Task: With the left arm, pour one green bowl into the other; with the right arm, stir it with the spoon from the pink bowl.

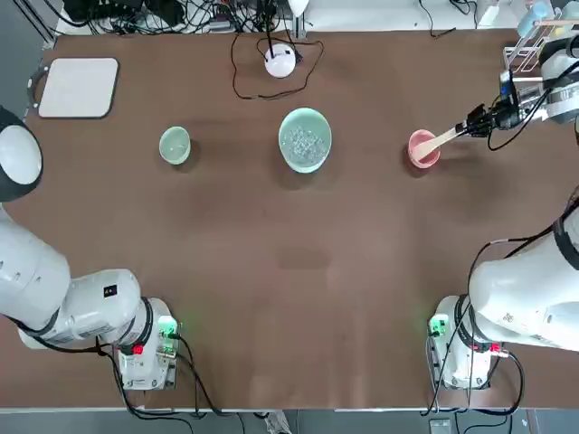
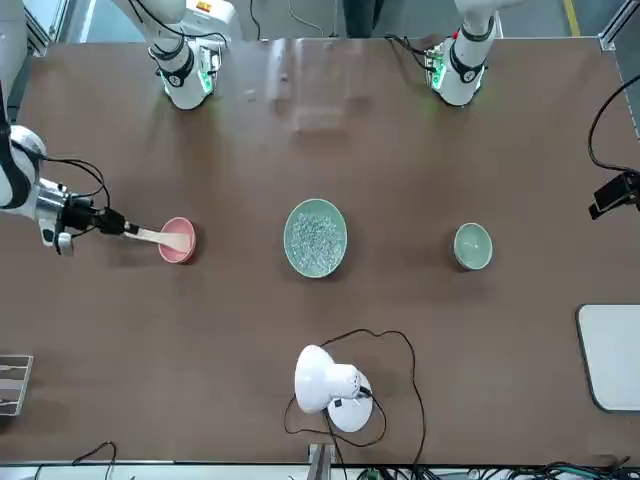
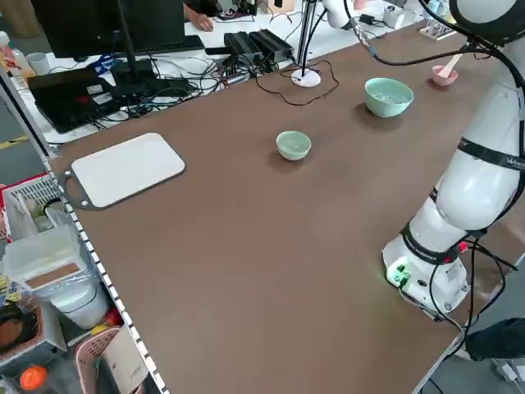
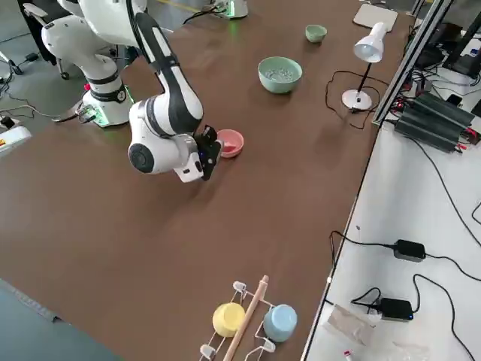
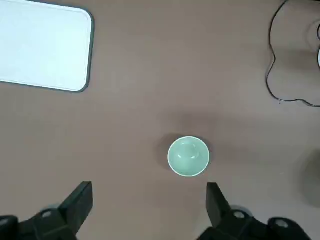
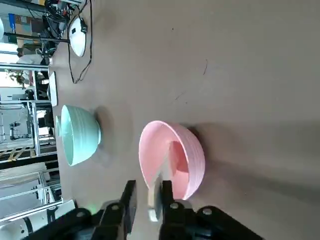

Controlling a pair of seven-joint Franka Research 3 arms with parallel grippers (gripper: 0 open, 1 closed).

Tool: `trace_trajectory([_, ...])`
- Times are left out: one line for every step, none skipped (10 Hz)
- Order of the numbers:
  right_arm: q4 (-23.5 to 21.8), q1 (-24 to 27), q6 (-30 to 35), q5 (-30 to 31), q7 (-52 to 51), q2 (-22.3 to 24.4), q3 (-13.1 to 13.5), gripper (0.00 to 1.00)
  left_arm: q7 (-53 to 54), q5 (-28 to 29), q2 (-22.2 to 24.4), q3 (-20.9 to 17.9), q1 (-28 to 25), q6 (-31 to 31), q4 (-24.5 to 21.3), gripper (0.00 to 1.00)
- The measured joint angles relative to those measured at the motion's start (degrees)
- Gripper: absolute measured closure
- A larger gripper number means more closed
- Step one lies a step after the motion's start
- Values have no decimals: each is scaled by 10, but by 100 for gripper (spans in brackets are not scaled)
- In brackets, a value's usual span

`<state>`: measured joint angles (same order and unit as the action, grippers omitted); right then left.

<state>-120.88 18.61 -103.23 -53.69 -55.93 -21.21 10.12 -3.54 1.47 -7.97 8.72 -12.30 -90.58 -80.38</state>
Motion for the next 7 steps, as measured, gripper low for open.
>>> trace_trajectory([5, 0, 0, 0, 0, -6, 0, 67, 0, 0, 0, 0, 0, 0, 0, 0])
trace_trajectory([11, 0, 0, -1, -1, -12, 0, 52, 0, 0, 0, 0, 0, 0, 0, 0])
trace_trajectory([16, 0, 0, -1, -3, -18, -1, 35, 0, 0, 0, 0, 0, 0, 0, 0])
trace_trajectory([21, 0, -1, -2, -7, -24, -1, 30, 0, 0, 0, 0, 0, 0, 0, 0])
trace_trajectory([26, 0, -2, -3, -9, -29, -1, 29, 0, 0, 0, 0, 0, 0, 0, 0])
trace_trajectory([29, 0, -2, -3, -10, -34, -2, 29, 0, 0, 0, 0, 0, 0, 0, 0])
trace_trajectory([31, 0, -2, -3, -10, -37, -2, 26, 0, 0, 0, 0, 0, 0, 0, 0])
